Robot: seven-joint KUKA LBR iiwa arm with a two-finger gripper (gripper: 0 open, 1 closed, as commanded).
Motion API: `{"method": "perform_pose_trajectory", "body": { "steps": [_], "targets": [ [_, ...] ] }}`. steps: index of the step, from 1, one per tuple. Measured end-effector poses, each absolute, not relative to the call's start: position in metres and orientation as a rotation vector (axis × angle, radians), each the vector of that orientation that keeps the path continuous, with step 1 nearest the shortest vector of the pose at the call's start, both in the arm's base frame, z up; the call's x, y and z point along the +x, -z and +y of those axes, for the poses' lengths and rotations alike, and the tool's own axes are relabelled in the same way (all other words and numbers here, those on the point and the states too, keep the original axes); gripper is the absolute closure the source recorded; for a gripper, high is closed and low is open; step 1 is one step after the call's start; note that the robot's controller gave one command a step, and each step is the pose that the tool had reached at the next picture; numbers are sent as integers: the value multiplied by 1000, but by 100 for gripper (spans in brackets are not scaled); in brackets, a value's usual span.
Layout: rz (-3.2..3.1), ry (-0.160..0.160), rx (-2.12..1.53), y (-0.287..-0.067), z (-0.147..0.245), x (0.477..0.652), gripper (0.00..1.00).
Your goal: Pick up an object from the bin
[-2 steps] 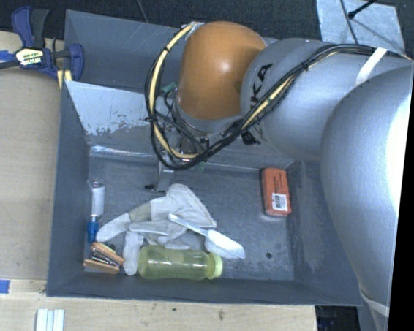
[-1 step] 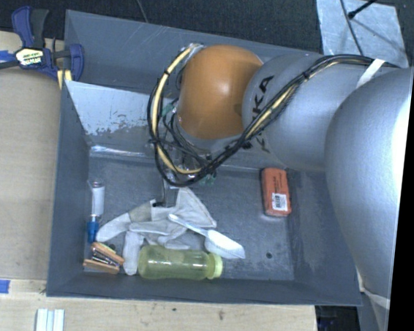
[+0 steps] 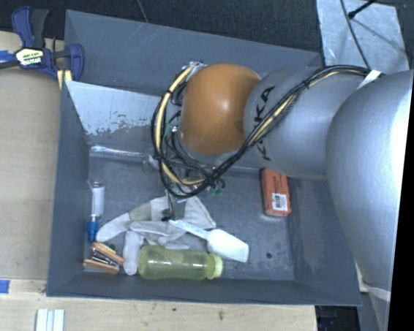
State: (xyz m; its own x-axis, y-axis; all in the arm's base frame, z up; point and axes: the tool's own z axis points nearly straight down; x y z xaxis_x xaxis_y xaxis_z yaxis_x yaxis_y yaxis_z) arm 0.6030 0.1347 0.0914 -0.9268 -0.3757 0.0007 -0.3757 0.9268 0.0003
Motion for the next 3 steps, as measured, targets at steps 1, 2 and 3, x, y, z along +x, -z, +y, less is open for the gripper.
{"method": "perform_pose_trajectory", "body": {
  "steps": [1,2,3],
  "targets": [
    [-3092,0,559,-88,133,602,0],
    [-3138,1,181,-97,140,600,0],
    [-3123,0,360,-106,135,595,0]
  ]
}}
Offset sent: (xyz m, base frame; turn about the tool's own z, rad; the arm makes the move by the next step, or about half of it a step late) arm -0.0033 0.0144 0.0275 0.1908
